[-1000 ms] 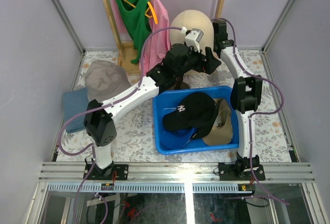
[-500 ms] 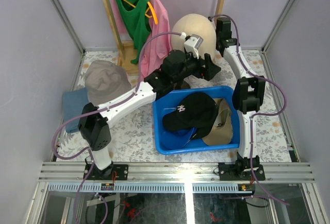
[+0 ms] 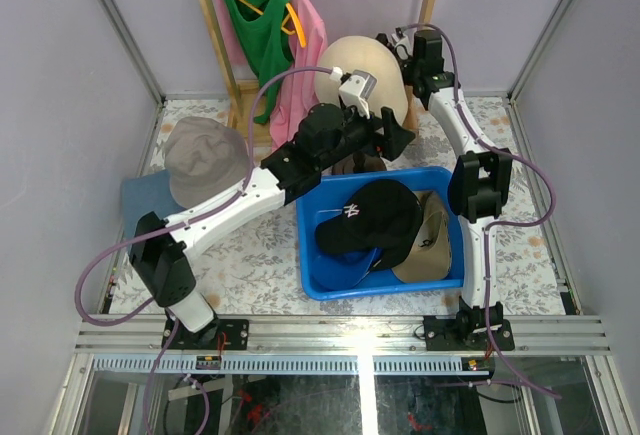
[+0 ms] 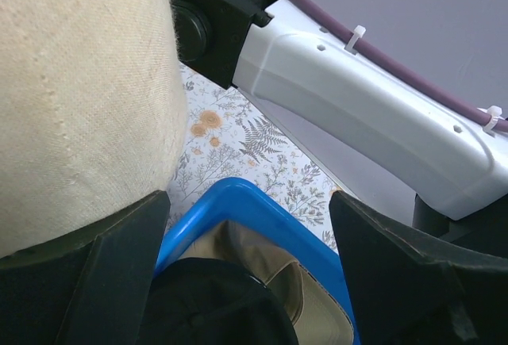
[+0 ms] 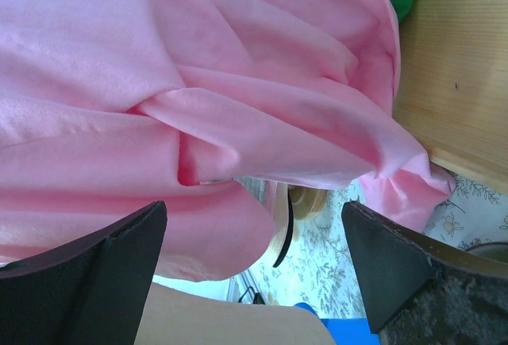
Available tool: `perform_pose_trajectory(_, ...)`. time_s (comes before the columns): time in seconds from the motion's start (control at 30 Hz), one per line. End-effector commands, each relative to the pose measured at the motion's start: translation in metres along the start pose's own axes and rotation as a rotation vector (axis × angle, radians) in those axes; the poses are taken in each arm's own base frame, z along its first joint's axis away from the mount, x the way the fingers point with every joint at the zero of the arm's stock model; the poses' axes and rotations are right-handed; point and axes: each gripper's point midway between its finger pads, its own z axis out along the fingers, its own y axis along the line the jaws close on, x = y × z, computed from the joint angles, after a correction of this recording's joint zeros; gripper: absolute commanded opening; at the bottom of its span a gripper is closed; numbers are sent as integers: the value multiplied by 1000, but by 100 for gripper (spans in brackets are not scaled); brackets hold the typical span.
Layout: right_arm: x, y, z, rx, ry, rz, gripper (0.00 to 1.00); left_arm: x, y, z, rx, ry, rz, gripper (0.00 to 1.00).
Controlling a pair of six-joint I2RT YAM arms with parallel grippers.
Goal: Stack the hats
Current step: Move the hat stand to the center of the board.
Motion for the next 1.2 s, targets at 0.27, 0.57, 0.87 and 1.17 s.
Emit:
perform_pose_trajectory(0.27, 7, 86, -46, -142, 23, -168, 100, -60, 22, -11, -56, -162, 44, 88)
perform_pose_trajectory(0.57, -10, 69, -64, -98, -29, -161, 100, -78, 19, -11, -41, -189, 49, 91)
perform_pose_trajectory(0.87, -29, 54, -85, -55, -85, -157, 100, -93, 20, -22, -45, -223, 52, 92)
perform_pose_trajectory(1.17, -30, 41, -98, 5, -110, -170, 100, -94, 8, -22, 18, -225, 42, 92)
